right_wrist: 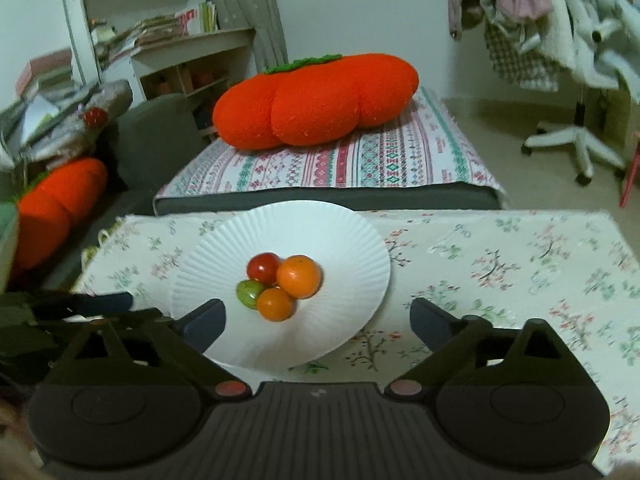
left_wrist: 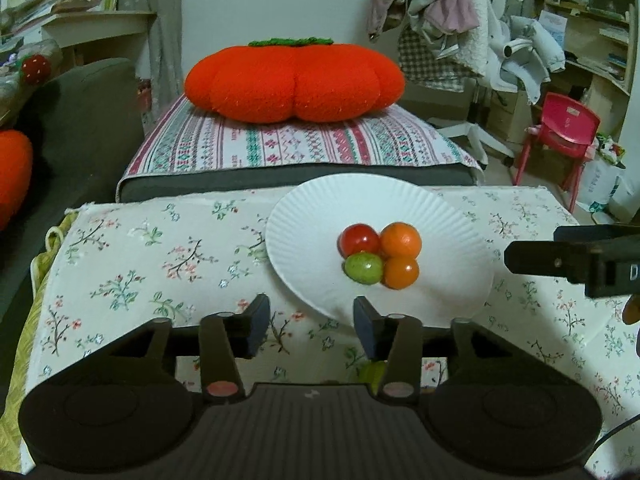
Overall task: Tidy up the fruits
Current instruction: 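Move both tools back toward the remaining fruit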
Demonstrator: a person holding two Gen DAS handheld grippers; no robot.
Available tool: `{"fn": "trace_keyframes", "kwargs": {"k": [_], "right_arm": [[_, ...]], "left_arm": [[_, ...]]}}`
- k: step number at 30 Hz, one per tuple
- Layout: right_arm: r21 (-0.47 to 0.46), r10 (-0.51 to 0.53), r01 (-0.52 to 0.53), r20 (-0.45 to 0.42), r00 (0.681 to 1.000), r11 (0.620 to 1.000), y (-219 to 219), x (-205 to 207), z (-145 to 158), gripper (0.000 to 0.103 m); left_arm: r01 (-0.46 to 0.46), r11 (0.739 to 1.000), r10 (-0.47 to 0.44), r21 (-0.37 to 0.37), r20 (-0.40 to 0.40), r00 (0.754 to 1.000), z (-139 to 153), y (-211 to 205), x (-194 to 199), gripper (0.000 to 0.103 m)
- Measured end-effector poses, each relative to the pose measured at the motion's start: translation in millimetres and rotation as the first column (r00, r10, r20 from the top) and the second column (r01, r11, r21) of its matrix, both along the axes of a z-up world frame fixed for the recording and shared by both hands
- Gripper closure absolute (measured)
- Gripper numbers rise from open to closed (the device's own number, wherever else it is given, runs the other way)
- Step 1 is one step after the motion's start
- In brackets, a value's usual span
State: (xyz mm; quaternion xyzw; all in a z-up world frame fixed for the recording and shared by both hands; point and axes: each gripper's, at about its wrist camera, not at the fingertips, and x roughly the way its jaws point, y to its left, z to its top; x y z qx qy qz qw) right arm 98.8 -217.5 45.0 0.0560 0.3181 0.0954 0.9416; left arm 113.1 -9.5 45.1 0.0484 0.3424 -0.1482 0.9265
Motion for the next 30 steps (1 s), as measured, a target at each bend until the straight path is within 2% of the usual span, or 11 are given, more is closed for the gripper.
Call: {"fn": "trace_keyframes", "kwargs": {"k": [4, 9, 18, 23, 26, 30], "right_arm": [[-0.013, 0.017, -0.017, -0.007, 1.000, 1.000, 2, -2, -1, 0.000], [0.003, 0.041, -0.041, -0.015, 0.999, 0.999, 3, -9, 2, 0.000], [0.074, 0.079, -0.075, -0.050, 0.996, 0.994, 5, -21, 6, 0.000], [0.147, 0.080, -0.064, -0.105, 0.991, 0.987, 2, -20, 2, 0.000], [0.148, 0.092, -0.073, -0.125, 0.988, 0.986, 9, -22, 1, 0.000], [0.147, 0.156, -0.134, -0.148, 0.977, 0.980, 25, -27, -2, 0.000]], "left_arm": [[-0.027, 0.999, 0.027, 0.022, -0.018, 0.999, 0, 4, -2, 0.061], [-0.061, 0.998, 0.062, 0.028, -0.037, 0.997, 2, 11, -5, 0.041], [-0.055, 0.996, 0.058, 0.070, -0.049, 0.997, 5, 11, -17, 0.032], [-0.051, 0.996, 0.056, 0.077, -0.074, 0.996, 2, 13, -31, 0.028], [-0.036, 0.996, 0.042, 0.082, -0.076, 0.996, 1, 13, -42, 0.027], [0.015, 0.992, -0.005, 0.125, -0.083, 0.997, -7, 5, -57, 0.027]]}}
